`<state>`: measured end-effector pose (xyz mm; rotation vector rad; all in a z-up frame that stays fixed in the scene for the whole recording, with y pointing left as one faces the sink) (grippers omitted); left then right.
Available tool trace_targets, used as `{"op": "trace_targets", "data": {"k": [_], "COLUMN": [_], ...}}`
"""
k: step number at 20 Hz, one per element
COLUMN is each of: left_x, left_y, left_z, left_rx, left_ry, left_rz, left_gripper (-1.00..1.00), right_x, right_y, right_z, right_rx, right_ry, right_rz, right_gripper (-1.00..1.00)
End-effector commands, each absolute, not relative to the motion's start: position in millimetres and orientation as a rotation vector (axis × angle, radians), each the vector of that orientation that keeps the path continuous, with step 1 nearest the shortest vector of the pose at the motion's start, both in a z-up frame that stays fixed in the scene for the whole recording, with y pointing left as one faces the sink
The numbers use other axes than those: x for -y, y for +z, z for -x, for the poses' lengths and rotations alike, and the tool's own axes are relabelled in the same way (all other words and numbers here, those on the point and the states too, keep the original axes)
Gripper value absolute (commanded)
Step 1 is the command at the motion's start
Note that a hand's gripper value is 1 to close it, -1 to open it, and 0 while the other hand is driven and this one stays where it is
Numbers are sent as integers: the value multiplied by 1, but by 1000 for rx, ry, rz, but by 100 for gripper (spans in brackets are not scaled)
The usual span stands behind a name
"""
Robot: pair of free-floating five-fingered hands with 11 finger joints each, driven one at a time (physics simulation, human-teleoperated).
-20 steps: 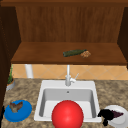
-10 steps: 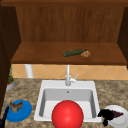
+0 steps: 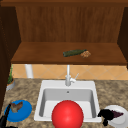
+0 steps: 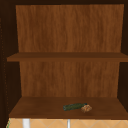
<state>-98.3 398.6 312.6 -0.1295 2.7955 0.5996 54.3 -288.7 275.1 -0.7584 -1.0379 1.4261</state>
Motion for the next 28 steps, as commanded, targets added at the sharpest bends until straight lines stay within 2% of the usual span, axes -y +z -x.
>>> {"op": "trace_targets", "data": {"k": [1,28], "left_x": [-397,-379], "left_y": [317,325], "left_z": [91,42], "left_rx": [-2857,-3070], "left_ry": [740,936], "left_rz": [86,152], "left_gripper": [-100,-100], "right_x": [289,289], "right_y": [275,275], "right_z": [-54,-54], "right_rx": [1038,1038], "right_ry": [1426,1426], "right_rz": [758,758], "right_gripper": [0,0]}}
